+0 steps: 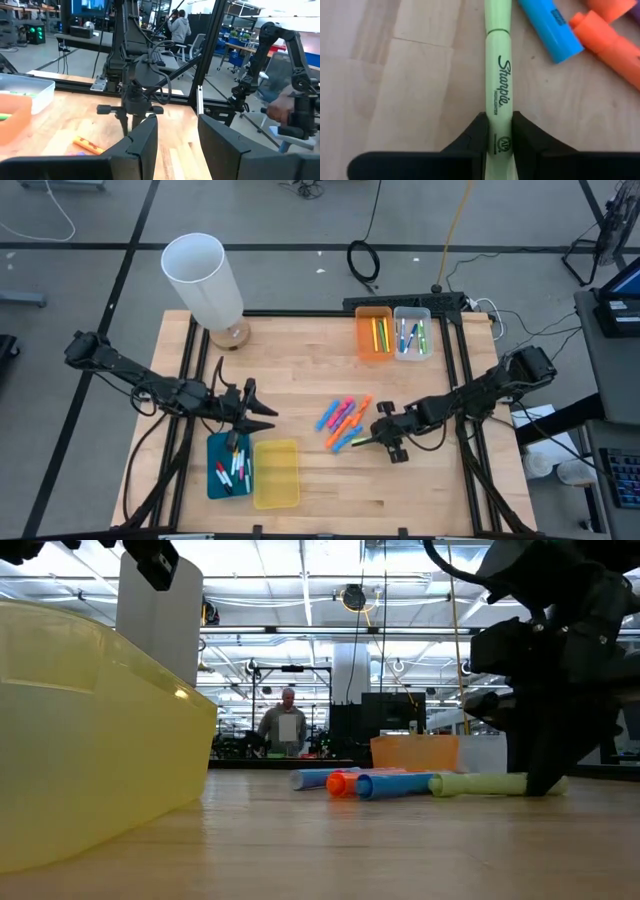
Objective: Pick & Place Markers
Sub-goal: Put the light green highlighter pen into the yellow bin
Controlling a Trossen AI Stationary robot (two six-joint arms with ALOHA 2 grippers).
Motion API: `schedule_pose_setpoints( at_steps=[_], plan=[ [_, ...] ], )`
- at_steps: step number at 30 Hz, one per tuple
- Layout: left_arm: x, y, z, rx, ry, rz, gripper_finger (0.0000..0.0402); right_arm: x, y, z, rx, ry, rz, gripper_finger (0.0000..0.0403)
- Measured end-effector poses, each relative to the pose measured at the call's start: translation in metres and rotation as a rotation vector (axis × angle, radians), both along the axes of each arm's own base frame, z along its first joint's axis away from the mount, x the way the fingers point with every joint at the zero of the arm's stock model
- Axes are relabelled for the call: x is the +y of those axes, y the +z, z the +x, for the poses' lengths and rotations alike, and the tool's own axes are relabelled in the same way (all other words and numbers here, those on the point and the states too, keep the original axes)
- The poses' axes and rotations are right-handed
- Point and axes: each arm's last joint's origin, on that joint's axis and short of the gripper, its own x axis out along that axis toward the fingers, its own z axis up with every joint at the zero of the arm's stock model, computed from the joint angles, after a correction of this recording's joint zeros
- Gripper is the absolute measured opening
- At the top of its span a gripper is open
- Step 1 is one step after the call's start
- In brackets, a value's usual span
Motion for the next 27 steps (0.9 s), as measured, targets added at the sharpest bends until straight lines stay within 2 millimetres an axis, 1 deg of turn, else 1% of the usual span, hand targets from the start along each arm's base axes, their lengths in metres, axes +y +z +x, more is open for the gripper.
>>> schedule_pose_setpoints(
  at_steps=[3,6,7,11,13,15,17,18,22,24,27],
  plan=[
    [0.000,0.000,0.000,-0.002,0.004,0.013,0.0145,0.002,0.008,-0.002,-0.020,-0.030,0.038,0.0046],
    [0.001,0.000,0.000,-0.004,0.023,0.021,0.0145,0.006,0.020,-0.009,-0.042,-0.035,0.094,0.0046],
    [0.001,0.000,0.000,-0.003,0.026,0.024,0.0145,0.008,0.025,-0.010,-0.080,-0.033,0.106,0.0046],
    [-0.002,-0.004,0.008,-0.022,0.031,0.065,0.0145,0.017,0.052,0.001,-0.388,-0.044,0.069,0.0046],
    [-0.004,-0.004,0.014,-0.066,0.035,0.100,0.0145,0.022,0.062,0.008,-0.561,-0.008,0.039,0.0046],
    [-0.006,-0.006,0.021,-0.116,0.044,0.142,0.0145,0.026,0.075,0.016,-0.756,0.046,0.047,0.0046],
    [-0.007,-0.009,0.029,-0.156,0.058,0.181,0.0145,0.028,0.085,0.023,-0.938,0.074,0.047,0.0046],
    [-0.007,-0.011,0.032,-0.176,0.070,0.202,0.0145,0.027,0.088,0.025,-1.000,0.083,0.035,0.0046],
    [-0.007,-0.021,0.050,-0.193,0.103,0.306,0.0145,0.024,0.100,0.031,-1.187,0.082,0.011,0.0046],
    [-0.009,-0.026,0.061,-0.173,0.108,0.345,0.0145,0.023,0.102,0.033,-1.224,0.085,0.005,0.0046],
    [-0.015,-0.033,0.082,-0.144,0.105,0.396,0.0145,0.024,0.099,0.036,-1.241,0.098,0.011,0.0046]
  ],
)
